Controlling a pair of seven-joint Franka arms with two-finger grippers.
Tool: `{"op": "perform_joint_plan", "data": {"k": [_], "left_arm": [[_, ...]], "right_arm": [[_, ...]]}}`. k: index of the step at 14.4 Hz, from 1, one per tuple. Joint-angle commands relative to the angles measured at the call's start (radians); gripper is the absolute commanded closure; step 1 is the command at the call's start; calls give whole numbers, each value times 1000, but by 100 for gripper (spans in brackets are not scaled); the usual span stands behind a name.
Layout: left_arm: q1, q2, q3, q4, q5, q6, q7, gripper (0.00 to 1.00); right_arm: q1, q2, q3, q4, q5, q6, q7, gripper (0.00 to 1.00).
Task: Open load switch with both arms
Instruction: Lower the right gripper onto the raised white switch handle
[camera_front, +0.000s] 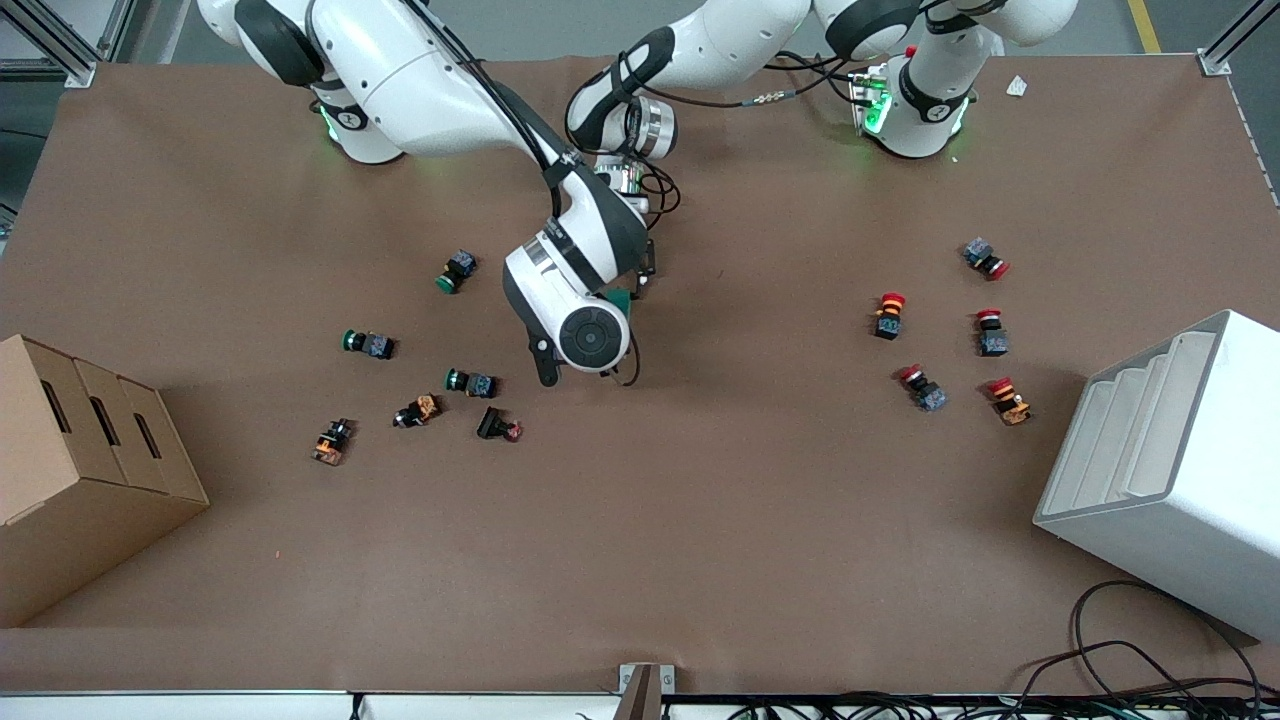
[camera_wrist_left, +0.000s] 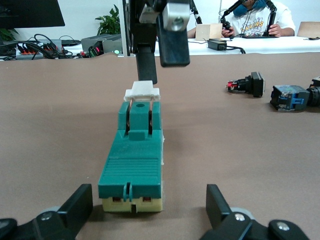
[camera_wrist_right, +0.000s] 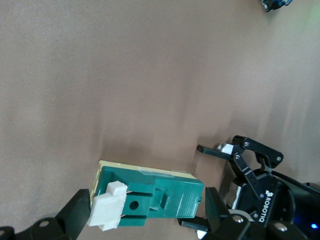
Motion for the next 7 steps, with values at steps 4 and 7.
{"op": "perform_joint_plan", "data": {"k": [4, 7], "left_arm": [[-21, 37, 9, 19, 16, -28, 1, 0], [-23, 39, 12, 21, 16, -28, 1, 0]], "right_arm": [[-21, -7, 32, 10, 75, -97, 3, 0], [-24, -9, 46, 12, 99, -130, 1, 0]]}}
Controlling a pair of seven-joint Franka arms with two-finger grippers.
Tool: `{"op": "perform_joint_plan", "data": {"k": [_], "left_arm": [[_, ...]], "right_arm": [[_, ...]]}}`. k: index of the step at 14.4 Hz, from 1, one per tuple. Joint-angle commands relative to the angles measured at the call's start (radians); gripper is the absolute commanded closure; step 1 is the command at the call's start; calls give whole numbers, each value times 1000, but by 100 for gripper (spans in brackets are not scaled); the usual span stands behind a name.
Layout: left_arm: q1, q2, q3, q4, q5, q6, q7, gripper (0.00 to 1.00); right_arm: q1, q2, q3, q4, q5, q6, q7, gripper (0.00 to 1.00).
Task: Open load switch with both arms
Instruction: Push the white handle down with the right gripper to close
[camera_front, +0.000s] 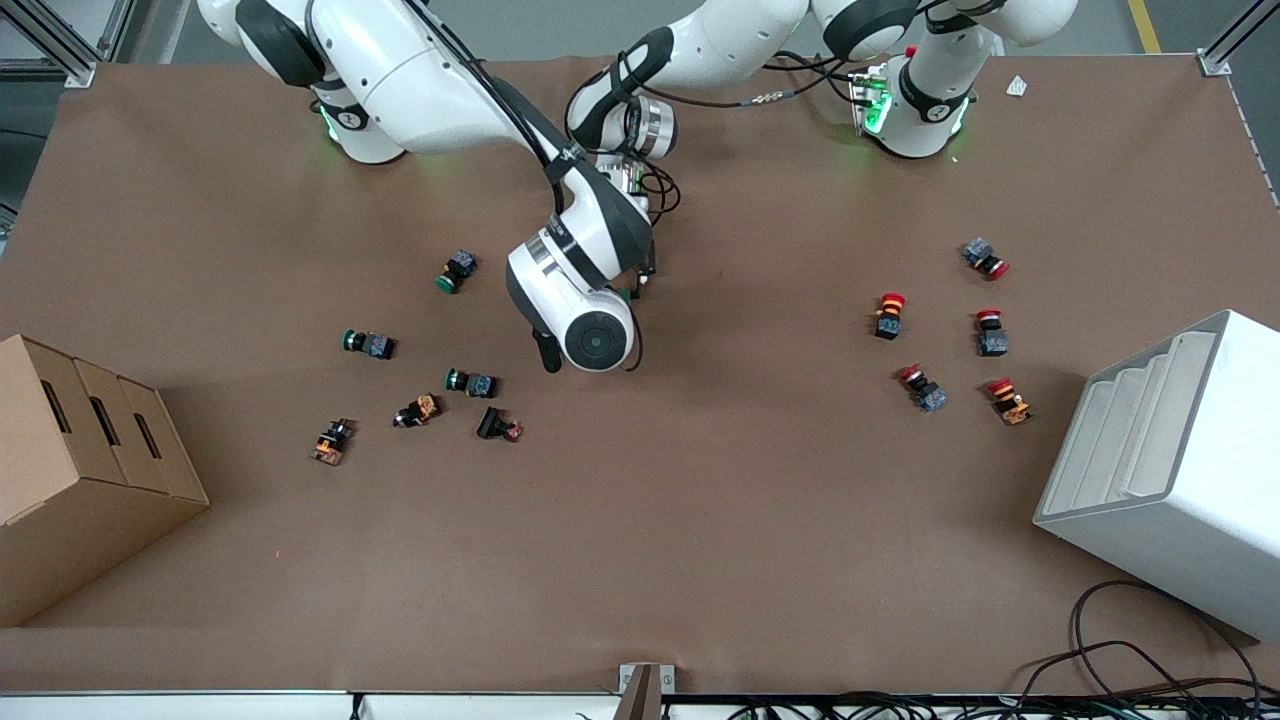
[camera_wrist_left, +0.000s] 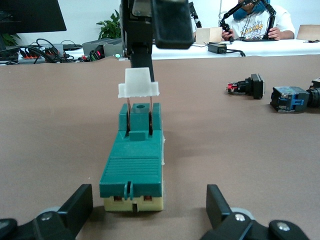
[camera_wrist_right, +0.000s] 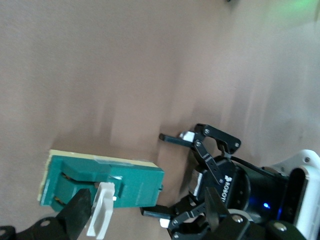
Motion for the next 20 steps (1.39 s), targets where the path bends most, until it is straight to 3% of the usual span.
{"op": "perform_joint_plan", "data": {"k": [1, 5, 8, 20], "left_arm": [[-14, 30, 10, 16, 12, -5, 3, 0], [-14, 32, 10, 8, 10, -28, -2, 0], [-13, 32, 10, 11, 12, -28, 1, 0], [-25, 35, 9, 10, 10, -28, -7, 0]], "right_arm": [[-23, -8, 26, 1, 34, -38, -3, 0], [-30, -9, 29, 1, 44, -115, -64, 0], [-31, -18, 23, 5, 109, -119, -63, 0], [-9, -4, 20, -62, 58, -52, -111, 0]]}}
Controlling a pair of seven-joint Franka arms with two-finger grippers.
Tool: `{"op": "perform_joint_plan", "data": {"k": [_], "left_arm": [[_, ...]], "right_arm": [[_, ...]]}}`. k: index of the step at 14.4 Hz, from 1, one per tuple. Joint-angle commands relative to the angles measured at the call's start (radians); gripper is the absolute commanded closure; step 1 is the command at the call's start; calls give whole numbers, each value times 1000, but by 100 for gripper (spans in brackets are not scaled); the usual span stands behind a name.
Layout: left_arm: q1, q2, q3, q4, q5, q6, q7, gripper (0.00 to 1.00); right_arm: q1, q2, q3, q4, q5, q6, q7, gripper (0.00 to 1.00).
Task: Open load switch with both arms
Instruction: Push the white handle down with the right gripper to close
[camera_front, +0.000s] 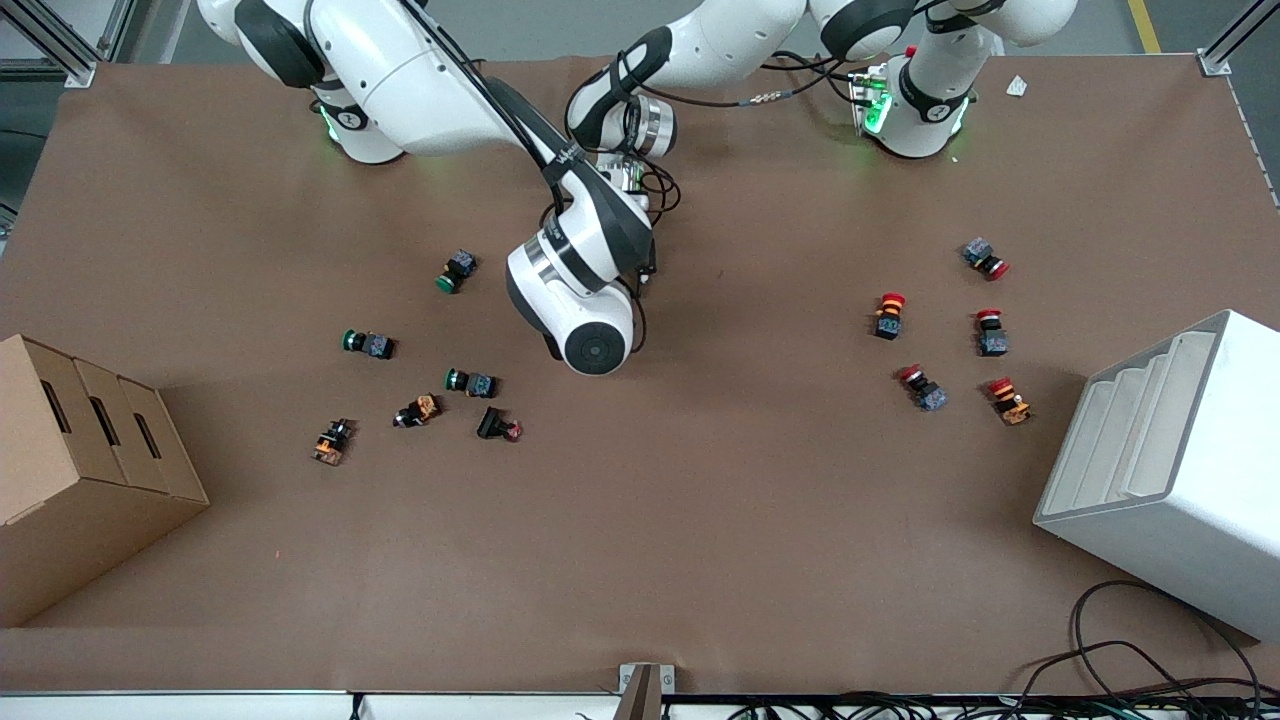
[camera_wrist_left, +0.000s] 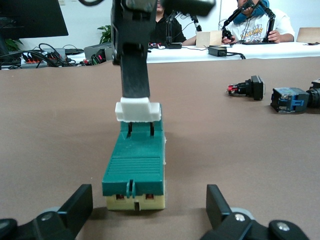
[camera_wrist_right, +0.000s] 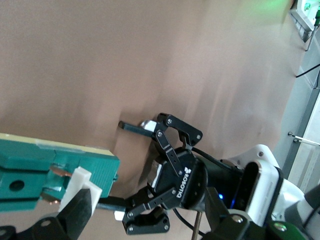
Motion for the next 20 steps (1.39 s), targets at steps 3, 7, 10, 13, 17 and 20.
{"op": "perform_joint_plan", "data": {"k": [3, 7, 10, 13, 17, 20], "left_arm": [[-16, 29, 7, 8, 8, -5, -8, 0], [-18, 30, 7, 8, 6, -7, -23, 0], [-19, 30, 9, 8, 8, -5, -20, 0], [-11, 15, 7, 6, 8, -4, -11, 0], [-4, 0, 6, 14, 6, 9, -11, 0], [-8, 6, 7, 5, 6, 1, -12, 0]], "right_arm": [[8, 9, 11, -41, -35, 37, -19, 0], [11, 17, 11, -41, -38, 43, -19, 0], [11, 17, 11, -42, -47, 45, -19, 0], [-2, 12, 11, -48, -49, 31, -54, 0], [-45, -31, 5, -42, -162, -7, -230, 0], [-94, -62, 5, -42, -322, -24, -429, 0]]}}
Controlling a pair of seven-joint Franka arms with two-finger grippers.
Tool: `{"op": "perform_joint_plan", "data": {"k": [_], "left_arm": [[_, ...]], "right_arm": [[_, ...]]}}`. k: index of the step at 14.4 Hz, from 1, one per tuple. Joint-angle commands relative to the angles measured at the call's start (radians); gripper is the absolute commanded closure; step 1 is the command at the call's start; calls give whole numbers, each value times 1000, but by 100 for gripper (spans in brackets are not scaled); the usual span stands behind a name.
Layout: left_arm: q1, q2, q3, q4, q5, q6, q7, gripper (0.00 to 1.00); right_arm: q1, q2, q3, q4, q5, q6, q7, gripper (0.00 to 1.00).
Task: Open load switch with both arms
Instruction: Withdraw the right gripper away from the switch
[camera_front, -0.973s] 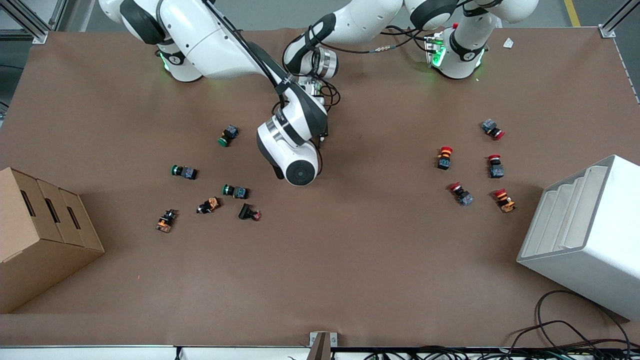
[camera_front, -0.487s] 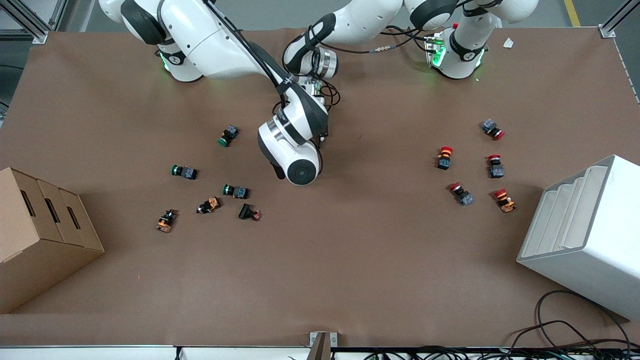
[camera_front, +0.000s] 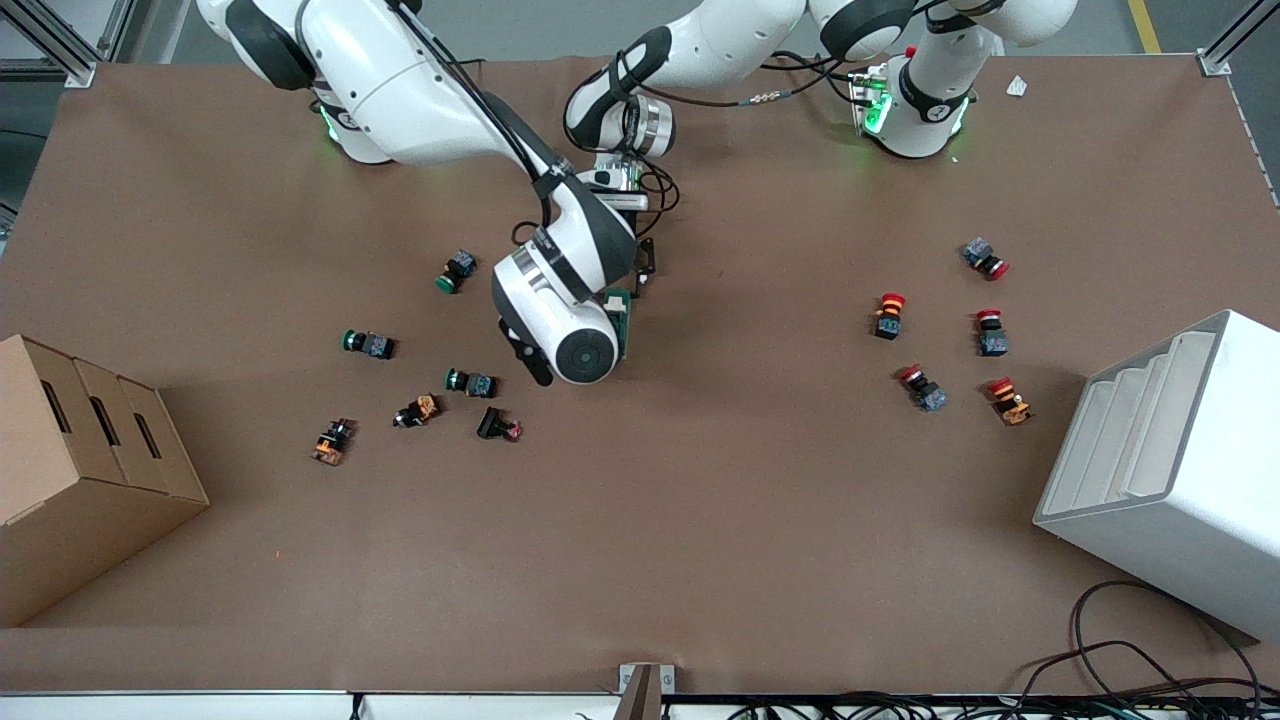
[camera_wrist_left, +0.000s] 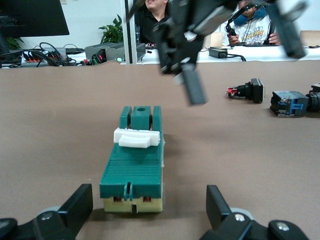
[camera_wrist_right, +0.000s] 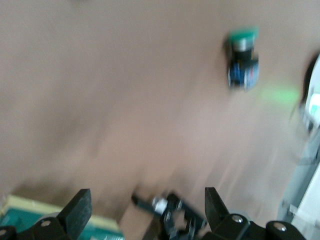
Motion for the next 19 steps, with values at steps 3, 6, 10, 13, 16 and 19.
{"op": "perform_joint_plan", "data": {"k": [3, 6, 10, 13, 16, 19], "left_arm": [[-4, 0, 7, 0, 6, 1, -2, 0], [5, -6, 7, 10, 9, 1, 3, 0], [17, -37, 6, 7, 3, 7, 1, 0], [67, -95, -6, 7, -8, 61, 33, 0], [123, -153, -26, 40, -58, 162, 110, 0], [178, -206, -80, 141, -266, 219, 281, 0]], "right_arm": [[-148, -99, 10, -22, -106, -4, -320, 0], [-278, -178, 10, -24, -146, -2, -659, 0], [-467, -265, 10, -24, -152, 24, -1125, 0], [-579, -313, 10, -22, -167, 39, -1374, 0], [-633, -354, 10, -21, -218, 80, -1502, 0], [-665, -389, 10, -19, -210, 82, -1540, 0]]}}
